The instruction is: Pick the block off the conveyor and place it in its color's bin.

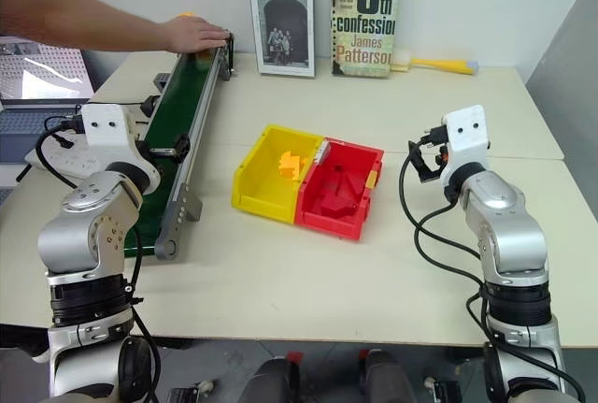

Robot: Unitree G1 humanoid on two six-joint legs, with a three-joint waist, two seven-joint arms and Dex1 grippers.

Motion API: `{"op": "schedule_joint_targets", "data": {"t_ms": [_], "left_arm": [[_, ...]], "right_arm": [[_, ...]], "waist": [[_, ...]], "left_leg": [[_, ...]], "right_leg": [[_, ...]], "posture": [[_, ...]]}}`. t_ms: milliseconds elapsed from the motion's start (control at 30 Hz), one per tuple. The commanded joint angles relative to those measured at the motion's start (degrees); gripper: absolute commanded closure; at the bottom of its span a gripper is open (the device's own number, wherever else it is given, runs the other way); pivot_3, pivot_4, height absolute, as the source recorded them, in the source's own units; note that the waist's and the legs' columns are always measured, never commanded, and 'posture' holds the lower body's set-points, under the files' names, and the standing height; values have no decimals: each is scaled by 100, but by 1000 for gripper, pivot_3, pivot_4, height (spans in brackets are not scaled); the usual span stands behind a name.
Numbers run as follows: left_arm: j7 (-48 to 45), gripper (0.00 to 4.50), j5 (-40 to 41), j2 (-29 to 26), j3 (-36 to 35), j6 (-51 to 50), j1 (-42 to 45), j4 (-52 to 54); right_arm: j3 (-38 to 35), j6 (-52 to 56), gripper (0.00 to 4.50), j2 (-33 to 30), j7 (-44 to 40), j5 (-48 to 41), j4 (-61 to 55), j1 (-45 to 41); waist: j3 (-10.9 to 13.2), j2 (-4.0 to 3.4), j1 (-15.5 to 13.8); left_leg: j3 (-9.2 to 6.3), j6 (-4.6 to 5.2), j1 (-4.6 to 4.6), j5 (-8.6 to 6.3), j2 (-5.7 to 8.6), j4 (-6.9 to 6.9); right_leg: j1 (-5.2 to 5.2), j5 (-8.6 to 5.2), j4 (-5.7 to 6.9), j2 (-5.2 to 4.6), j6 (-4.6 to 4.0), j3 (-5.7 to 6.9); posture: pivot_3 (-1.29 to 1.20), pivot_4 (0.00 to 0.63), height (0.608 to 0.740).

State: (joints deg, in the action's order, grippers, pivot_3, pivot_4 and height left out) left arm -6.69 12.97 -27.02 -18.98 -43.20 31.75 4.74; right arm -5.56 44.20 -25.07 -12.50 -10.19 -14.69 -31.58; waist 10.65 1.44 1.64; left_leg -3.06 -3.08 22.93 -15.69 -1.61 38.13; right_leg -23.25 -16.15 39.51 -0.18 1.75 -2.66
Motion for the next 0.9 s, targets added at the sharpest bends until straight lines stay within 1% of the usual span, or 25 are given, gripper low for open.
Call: {"op": "schedule_joint_targets", "data": {"t_ms": [33, 100, 200, 600, 700, 833, 900], "left_arm": [[45, 37, 12, -62, -127, 113, 70, 220], [36, 37, 68, -36, -170, 123, 59, 283], [123, 37, -73, -103, -120, 152, -24, 377], [704, 37, -129, 34, -469, 295, -96, 465], [772, 37, -101, 73, -501, 327, -112, 486], [876, 37, -104, 120, -527, 381, -123, 424], [907, 37, -115, 123, -540, 429, -96, 347]], "right_arm": [[-92, -130, 0, -72, -35, 41, -61, -162], [-90, -129, 0, -80, -46, 37, -54, -173], [-74, -157, 0, -94, -73, 41, -24, -170], [-9, -248, 0, -90, -220, 26, 89, -251], [13, -484, 0, -221, -821, -266, 147, -342], [57, -382, 0, -693, -2411, -1196, -112, -580], [67, -193, 0, -887, -2969, -1629, -161, -775]], "waist": [[0, 0, 0], [0, 0, 0], [0, 0, 0], [0, 0, -1], [0, 0, 0], [1, -1, 1], [0, 0, 1]], "left_leg": [[0, 0, 0, 0, 0, 0], [0, 0, 0, 0, 0, 0], [0, 0, 0, 0, 0, 0], [0, 0, 0, 0, 0, 0], [0, 0, 0, 0, 0, -1], [0, 1, 0, 0, 1, -1], [0, 1, 0, -1, 0, -2]], "right_leg": [[0, 0, 0, 0, 0, 0], [0, 0, 0, 0, 0, 0], [0, 0, 0, 0, 0, 0], [0, 0, -2, 0, 0, 0], [0, 0, -2, 0, 0, 0], [0, 0, -2, 0, 0, 1], [0, 0, -5, 0, 0, 1]], "posture": [[0, 150, 740], [0, 150, 740], [0, 150, 740], [0, 150, 740], [0, 150, 740], [0, 150, 740], [0, 150, 740]]}}
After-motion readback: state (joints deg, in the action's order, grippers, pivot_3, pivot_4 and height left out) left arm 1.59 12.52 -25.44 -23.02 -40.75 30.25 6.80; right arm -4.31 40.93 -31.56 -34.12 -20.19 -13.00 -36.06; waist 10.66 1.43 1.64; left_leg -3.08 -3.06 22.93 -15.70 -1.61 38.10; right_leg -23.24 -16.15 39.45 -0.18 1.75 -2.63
